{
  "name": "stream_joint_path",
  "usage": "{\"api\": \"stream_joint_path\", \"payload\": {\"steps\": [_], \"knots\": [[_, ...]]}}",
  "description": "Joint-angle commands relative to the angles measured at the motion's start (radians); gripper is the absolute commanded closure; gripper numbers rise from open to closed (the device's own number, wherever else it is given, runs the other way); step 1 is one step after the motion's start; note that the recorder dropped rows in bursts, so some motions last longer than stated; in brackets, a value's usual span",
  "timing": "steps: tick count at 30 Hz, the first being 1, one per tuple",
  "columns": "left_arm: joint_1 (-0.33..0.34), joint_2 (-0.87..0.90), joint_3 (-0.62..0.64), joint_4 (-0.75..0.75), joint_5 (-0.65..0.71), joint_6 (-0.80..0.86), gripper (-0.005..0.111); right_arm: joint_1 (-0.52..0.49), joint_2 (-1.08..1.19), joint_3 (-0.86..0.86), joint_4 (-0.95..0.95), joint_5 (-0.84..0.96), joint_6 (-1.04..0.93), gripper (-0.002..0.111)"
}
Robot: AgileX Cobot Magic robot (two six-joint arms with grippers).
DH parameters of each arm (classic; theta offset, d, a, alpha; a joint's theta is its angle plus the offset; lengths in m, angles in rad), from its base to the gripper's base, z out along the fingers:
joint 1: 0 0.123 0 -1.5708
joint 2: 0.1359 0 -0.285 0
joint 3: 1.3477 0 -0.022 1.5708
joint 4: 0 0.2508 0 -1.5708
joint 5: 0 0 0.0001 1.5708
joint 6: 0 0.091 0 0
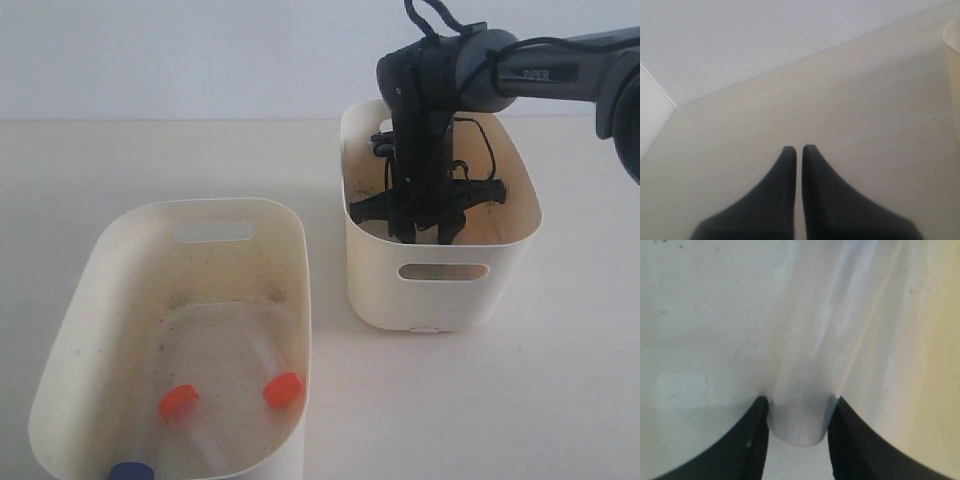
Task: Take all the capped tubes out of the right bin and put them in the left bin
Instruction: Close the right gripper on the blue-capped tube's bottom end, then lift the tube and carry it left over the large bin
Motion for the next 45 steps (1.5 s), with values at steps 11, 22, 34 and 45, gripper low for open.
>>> {"api": "stream_joint_path", "payload": {"steps": [11,22,34,45], "knots": [[-0.005,0.0,-0.004,-0.003,-0.005,-0.01,0.102,-0.017,-0.143,0.025,0.05,0.033,-0.062,0.108],[-0.005,0.0,-0.004,-0.003,-0.005,-0.01,0.102,-0.017,-0.248,0.025,0.152,0.033,-0.129,0.108],[-0.005,0.0,-0.004,-0.003,-0.005,-0.01,0.102,0.02,-0.381,0.027,0.253,0.033,-0.228,0.108],[-0.005,0.0,-0.004,-0.003,-0.005,-0.01,0.102,0.29,-0.562,0.131,0.255,0.033,-0.306,0.108]]}}
